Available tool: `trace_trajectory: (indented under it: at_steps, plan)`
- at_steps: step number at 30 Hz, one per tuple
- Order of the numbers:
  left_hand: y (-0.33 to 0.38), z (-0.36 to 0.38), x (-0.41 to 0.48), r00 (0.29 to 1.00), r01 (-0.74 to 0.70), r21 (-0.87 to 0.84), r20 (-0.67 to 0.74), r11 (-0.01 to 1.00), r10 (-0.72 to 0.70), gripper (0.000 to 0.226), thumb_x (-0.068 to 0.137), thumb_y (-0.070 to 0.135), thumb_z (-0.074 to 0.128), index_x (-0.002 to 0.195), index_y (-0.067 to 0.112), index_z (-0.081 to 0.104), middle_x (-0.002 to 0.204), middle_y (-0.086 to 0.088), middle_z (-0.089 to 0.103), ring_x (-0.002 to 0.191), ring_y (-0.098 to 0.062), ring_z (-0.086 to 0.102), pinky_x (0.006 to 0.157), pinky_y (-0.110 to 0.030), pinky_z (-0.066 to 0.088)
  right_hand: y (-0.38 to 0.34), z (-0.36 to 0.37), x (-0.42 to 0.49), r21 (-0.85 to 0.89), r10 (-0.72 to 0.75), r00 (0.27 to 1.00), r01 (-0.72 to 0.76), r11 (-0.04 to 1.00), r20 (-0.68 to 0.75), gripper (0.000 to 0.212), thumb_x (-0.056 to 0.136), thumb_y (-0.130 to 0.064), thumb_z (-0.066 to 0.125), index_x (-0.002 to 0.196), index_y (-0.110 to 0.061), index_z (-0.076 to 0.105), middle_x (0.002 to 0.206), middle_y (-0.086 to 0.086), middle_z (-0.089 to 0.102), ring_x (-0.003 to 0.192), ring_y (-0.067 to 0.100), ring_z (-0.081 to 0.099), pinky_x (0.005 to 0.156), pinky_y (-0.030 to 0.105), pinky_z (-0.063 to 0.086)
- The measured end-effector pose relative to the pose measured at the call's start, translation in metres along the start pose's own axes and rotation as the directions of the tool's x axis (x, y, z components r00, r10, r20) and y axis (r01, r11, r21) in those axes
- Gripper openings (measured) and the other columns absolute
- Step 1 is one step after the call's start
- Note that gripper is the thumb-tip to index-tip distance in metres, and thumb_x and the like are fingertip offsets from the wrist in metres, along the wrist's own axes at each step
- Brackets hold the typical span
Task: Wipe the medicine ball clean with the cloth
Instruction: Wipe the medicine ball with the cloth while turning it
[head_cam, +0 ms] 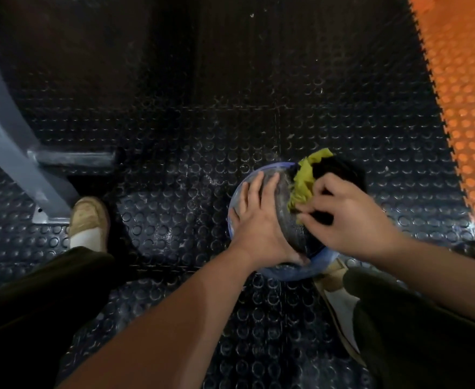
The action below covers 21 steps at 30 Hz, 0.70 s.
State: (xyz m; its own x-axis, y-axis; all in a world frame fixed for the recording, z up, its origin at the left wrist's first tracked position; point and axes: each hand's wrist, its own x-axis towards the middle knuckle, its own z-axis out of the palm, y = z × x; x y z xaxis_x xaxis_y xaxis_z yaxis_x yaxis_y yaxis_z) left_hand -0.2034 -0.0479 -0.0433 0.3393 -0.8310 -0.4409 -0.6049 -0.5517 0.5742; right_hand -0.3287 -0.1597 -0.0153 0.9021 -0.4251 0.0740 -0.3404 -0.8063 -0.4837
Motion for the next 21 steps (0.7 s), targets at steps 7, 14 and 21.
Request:
trace_trajectory:
  at_steps: [7, 14, 21]
  plan:
    - [0.0, 0.004, -0.001, 0.999, -0.03, 0.087, -0.014, 0.996, 0.032, 0.147, 0.049, 0.056, 0.089, 0.15, 0.033, -0.016, 0.153, 0.017, -0.025, 0.144, -0.016, -0.024, 0.119, -0.057, 0.0, 0.005, 0.0, 0.012, -0.037, -0.019, 1.0, 0.018, 0.999, -0.017, 0.018, 0.079, -0.022, 0.065, 0.08, -0.007, 0.075, 0.079, 0.011, 0.054, 0.067, 0.031, 0.055, 0.061, 0.037, 0.049]
    - [-0.005, -0.001, 0.002, 0.999, 0.021, 0.005, -0.049, 1.0, -0.021, 0.149, 0.043, 0.057, 0.09, 0.151, 0.035, -0.01, 0.155, 0.017, -0.017, 0.146, -0.014, -0.017, 0.12, -0.053, 0.003, 0.005, 0.005, 0.055, -0.027, 0.108, 0.994, -0.109, 0.994, -0.033, 0.014, 0.084, -0.017, 0.066, 0.087, -0.007, 0.075, 0.09, 0.016, 0.056, 0.08, 0.035, 0.058, 0.071, 0.04, 0.05]
    - [-0.014, -0.001, 0.001, 0.998, -0.02, -0.083, -0.064, 0.996, 0.015, 0.146, 0.041, 0.054, 0.093, 0.149, 0.041, -0.004, 0.153, 0.022, -0.011, 0.146, -0.015, -0.012, 0.119, -0.054, 0.006, -0.012, 0.002, -0.005, -0.032, -0.114, 0.993, 0.115, 0.993, 0.042, 0.035, 0.084, -0.034, 0.046, 0.073, -0.014, 0.072, 0.08, 0.004, 0.046, 0.062, 0.024, 0.048, 0.049, 0.031, 0.042]
